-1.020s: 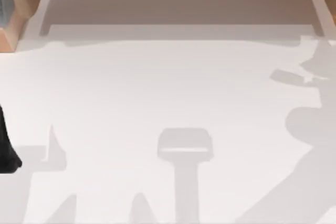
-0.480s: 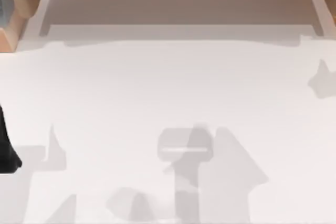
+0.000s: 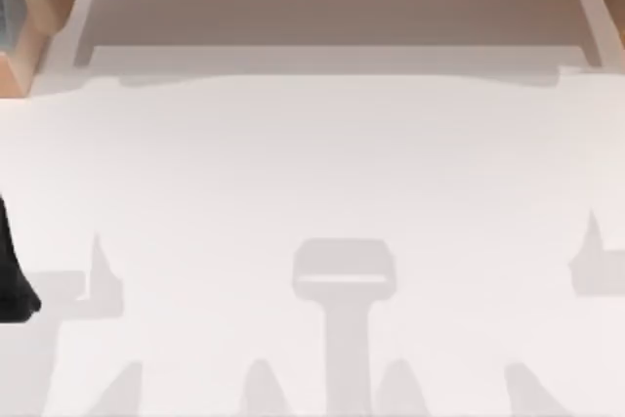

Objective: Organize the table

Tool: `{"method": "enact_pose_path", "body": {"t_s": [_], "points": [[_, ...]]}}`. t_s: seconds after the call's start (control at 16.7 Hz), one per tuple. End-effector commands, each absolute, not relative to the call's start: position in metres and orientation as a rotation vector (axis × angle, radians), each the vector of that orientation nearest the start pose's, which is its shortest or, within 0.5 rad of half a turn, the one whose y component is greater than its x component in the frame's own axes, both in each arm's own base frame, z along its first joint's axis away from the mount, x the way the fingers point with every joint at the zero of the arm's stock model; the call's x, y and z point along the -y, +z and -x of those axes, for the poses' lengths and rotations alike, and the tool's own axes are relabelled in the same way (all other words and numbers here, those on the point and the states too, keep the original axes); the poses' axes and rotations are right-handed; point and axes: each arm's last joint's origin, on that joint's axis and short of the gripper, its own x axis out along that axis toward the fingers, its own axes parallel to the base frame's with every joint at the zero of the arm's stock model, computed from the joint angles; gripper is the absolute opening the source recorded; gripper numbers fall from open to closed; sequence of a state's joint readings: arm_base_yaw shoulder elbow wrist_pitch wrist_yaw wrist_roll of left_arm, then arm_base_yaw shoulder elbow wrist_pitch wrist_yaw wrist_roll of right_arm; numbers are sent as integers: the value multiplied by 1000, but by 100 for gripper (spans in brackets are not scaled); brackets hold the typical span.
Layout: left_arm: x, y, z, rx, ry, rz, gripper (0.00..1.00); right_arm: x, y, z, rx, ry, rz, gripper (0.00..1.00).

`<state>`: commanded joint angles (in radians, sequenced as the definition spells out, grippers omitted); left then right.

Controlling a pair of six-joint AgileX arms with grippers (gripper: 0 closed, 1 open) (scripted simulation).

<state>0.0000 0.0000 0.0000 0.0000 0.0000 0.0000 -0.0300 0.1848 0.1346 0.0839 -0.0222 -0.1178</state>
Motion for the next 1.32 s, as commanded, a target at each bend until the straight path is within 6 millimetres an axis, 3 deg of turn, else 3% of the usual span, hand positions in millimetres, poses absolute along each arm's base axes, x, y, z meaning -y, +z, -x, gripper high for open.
{"method": "enact_pose_path", "body": {"t_s": [0.18,0.3,0.78,1.02,1.2,1.32], "points": [[1,160,-106,0,0,0,100,2,170,-107,10,-2,30,100],[1,160,-106,0,0,0,100,1,161,-106,1,0,3,100],[2,168,-106,-4,-5,-1,100,1,160,-106,0,0,0,100],[8,215,-111,-19,-20,-2,100,1,160,-106,0,0,0,100],[16,276,-130,-23,-24,-1,100,1,160,-106,0,0,0,100],[25,322,-153,-20,-24,1,100,1,160,-106,0,0,0,100]]}}
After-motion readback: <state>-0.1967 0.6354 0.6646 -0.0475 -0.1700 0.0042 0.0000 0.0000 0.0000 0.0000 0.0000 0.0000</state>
